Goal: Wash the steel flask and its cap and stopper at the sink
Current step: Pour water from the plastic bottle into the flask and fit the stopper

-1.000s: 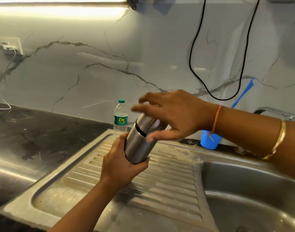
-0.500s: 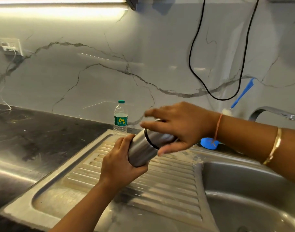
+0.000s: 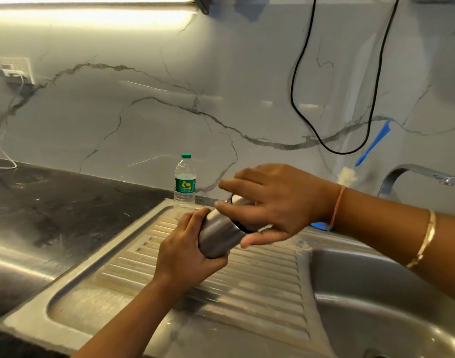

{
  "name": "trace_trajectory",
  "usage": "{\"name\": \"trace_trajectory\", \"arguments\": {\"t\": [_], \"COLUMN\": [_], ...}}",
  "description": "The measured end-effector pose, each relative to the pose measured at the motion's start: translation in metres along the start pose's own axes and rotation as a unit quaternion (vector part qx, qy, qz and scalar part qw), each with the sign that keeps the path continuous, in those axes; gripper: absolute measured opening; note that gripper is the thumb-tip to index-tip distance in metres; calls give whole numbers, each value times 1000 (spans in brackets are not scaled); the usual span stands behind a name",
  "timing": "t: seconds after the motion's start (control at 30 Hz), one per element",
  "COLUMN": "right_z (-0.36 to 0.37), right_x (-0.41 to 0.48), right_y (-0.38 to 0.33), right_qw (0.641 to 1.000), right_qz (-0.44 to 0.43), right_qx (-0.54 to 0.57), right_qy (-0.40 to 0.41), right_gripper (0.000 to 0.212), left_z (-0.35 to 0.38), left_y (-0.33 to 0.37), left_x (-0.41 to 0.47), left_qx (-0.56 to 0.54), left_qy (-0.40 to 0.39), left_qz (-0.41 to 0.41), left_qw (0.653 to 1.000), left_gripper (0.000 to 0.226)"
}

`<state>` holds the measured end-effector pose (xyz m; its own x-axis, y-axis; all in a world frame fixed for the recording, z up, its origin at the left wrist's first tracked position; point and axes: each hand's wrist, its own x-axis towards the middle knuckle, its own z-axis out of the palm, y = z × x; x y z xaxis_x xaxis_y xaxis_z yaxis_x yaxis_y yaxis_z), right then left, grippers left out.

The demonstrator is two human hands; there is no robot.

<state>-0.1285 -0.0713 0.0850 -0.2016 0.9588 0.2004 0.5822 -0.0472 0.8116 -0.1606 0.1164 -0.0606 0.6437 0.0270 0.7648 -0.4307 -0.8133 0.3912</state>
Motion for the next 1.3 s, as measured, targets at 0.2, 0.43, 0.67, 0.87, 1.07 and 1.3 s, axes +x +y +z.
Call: {"name": "trace_trajectory", "arguments": {"t": [0.2,0.43,0.67,0.87,1.07,1.3], "right_z": [-2,-5,0,6,1,-3], "right_x": [25,-10,6,-15,2,-2], "right_y": [-19,-8,-26,-12,-35,-34], "right_qw": [861,991,816,996,872,968], "right_qz": [426,114,503,78,427,244], "right_qx": [257,62,258,18,237,49], "right_qy": [-101,-36,-119,-44,-32,-11], "right_gripper": [47,53,66,47,41,49], "left_z": [-1,-3,1,1,0,0], "left_y": [-3,0,-6,-3,-4,1], "left_x": [1,1,1,2,1,1], "left_qx": [35,-21,55,25,38,-28], "left_qy": [-11,15,-54,-35,-30,-27], "left_qz": [16,-11,24,20,22,3], "left_qw": [999,1000,997,999,999,999], "left_gripper": [76,77,77,78,77,79]}}
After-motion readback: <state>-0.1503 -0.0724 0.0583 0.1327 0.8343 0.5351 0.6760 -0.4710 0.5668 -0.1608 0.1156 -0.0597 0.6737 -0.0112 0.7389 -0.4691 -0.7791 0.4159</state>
